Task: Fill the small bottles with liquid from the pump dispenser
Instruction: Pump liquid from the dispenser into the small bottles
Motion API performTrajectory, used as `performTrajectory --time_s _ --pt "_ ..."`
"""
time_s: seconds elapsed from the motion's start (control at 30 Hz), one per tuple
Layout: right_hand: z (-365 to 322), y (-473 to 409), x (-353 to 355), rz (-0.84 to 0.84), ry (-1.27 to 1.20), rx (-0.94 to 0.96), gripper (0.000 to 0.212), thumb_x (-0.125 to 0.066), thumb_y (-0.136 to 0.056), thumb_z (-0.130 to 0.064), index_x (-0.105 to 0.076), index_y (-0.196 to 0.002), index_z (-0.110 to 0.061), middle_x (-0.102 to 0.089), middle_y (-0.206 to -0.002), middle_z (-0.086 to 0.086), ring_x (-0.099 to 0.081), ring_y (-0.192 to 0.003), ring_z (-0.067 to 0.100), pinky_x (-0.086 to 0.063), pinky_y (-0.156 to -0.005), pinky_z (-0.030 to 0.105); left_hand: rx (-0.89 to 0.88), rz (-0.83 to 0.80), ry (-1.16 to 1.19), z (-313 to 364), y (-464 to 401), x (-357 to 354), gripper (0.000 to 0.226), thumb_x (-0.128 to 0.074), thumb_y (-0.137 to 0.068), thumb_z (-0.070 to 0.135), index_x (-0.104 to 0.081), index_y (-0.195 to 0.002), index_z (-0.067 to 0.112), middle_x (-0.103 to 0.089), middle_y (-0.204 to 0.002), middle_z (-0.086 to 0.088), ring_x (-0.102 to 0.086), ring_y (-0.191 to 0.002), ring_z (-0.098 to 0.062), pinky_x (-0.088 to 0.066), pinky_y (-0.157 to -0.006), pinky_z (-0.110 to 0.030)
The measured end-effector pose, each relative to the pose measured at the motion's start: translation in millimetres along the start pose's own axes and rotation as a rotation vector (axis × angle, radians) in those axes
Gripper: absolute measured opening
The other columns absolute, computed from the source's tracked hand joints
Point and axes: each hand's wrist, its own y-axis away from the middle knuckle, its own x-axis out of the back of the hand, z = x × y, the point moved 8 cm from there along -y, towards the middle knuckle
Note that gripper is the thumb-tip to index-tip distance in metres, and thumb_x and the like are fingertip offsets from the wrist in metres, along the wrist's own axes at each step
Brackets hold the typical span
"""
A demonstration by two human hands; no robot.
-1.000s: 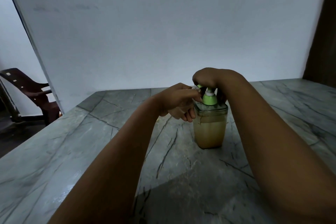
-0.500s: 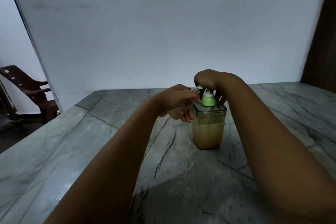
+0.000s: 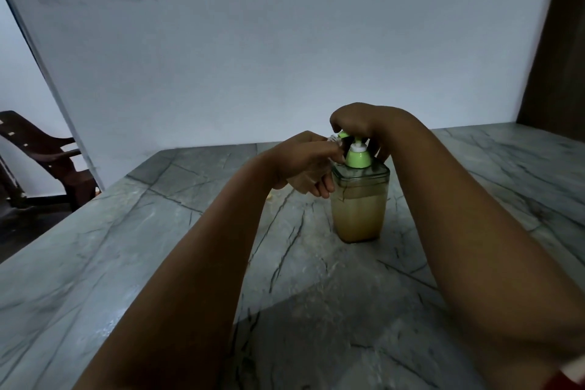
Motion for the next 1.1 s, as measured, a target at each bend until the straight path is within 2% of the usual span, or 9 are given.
performTrajectory --time_s 0.17,0.37,0.47,0.53,0.73,0.9,0.97,1.03,1.1 --pt "3.1 -2.7 -5.8 -0.025 0.085 0.003 0.024 -0.032 -0.093 -0.012 -0.043 -0.074 -0.006 -0.044 -0.072 0.011 -0.04 -0.06 0.023 -0.038 -0.057 0.027 -0.003 0.004 0.012 -0.3 0.6 -1.1 0.022 -0.048 -0.093 0.011 -0.063 -0.079 0.004 -0.063 -0.067 -0.022 -0.063 -0.054 -0.028 -0.052 -0.054 -0.028" --pt "3.9 0.8 0.8 -0.022 -0.068 0.013 0.024 -0.032 -0.098 -0.023 -0.043 -0.08 -0.011 -0.042 -0.076 0.01 -0.042 -0.061 0.024 -0.04 -0.062 0.031 -0.02 -0.001 0.005 -1.4 -0.4 -0.1 0.022 -0.049 -0.092 0.01 -0.063 -0.077 0.003 -0.065 -0.067 -0.022 -0.063 -0.054 -0.029 -0.052 -0.053 -0.028" --pt "3.2 -1.3 -1.2 -0.015 -0.021 0.011 0.027 -0.032 -0.095 -0.011 -0.035 -0.069 -0.007 -0.037 -0.066 0.01 -0.035 -0.056 0.023 -0.035 -0.056 0.027 -0.02 -0.006 -0.001 -0.3 -1.5 0.2 0.02 -0.049 -0.093 0.01 -0.063 -0.081 0.003 -0.064 -0.067 -0.023 -0.063 -0.053 -0.028 -0.052 -0.052 -0.027" --pt "4.4 -2.8 -2.4 -0.011 0.007 -0.001 0.033 -0.032 -0.096 -0.009 -0.034 -0.063 -0.008 -0.038 -0.066 0.009 -0.039 -0.061 0.024 -0.038 -0.057 0.028 -0.022 -0.006 0.004 0.4 -1.7 0.2 0.02 -0.048 -0.093 0.01 -0.063 -0.082 0.002 -0.064 -0.069 -0.024 -0.063 -0.053 -0.028 -0.052 -0.052 -0.027" --pt "5.6 -7.0 -3.6 0.003 0.029 0.002 0.027 -0.031 -0.094 -0.011 -0.042 -0.07 -0.008 -0.046 -0.069 0.008 -0.04 -0.059 0.021 -0.037 -0.052 0.025 -0.026 -0.005 0.0 -0.9 -1.2 0.1 0.023 -0.049 -0.093 0.01 -0.064 -0.076 0.005 -0.065 -0.068 -0.023 -0.063 -0.054 -0.03 -0.052 -0.053 -0.028" --pt "4.8 -6.5 4.4 -0.008 -0.05 0.006 0.017 -0.031 -0.095 -0.014 -0.045 -0.089 -0.006 -0.049 -0.073 0.013 -0.046 -0.079 0.031 -0.04 -0.058 0.028 -0.042 -0.028 -0.004 0.8 -1.0 -2.2 0.024 -0.047 -0.094 0.01 -0.062 -0.077 0.004 -0.065 -0.068 -0.022 -0.063 -0.053 -0.028 -0.053 -0.054 -0.029" --pt "3.1 -6.2 2.7 -0.017 -0.028 0.02 0.021 -0.03 -0.094 -0.009 -0.043 -0.078 -0.006 -0.042 -0.07 0.013 -0.043 -0.07 0.029 -0.037 -0.056 0.025 -0.037 -0.026 0.008 0.7 -0.1 -1.6 0.026 -0.047 -0.094 0.01 -0.063 -0.075 0.005 -0.066 -0.068 -0.022 -0.063 -0.054 -0.029 -0.053 -0.055 -0.03" --pt "0.0 -6.3 -0.4 -0.008 -0.011 0.025 0.033 -0.03 -0.094 -0.002 -0.029 -0.062 -0.01 -0.029 -0.064 0.008 -0.032 -0.058 0.023 -0.03 -0.054 0.024 -0.033 -0.031 0.014 0.5 0.3 -1.7 0.027 -0.046 -0.095 0.01 -0.063 -0.073 0.005 -0.065 -0.068 -0.022 -0.063 -0.054 -0.029 -0.053 -0.055 -0.029" --pt "-1.4 -8.3 0.3 0.025 0.019 0.03 0.04 -0.029 -0.097 -0.002 -0.025 -0.058 -0.011 -0.027 -0.063 0.006 -0.035 -0.066 0.025 -0.033 -0.061 0.025 -0.032 -0.029 0.007 0.6 0.7 -1.7 0.027 -0.046 -0.095 0.01 -0.063 -0.073 0.005 -0.065 -0.067 -0.022 -0.063 -0.054 -0.029 -0.052 -0.054 -0.028"
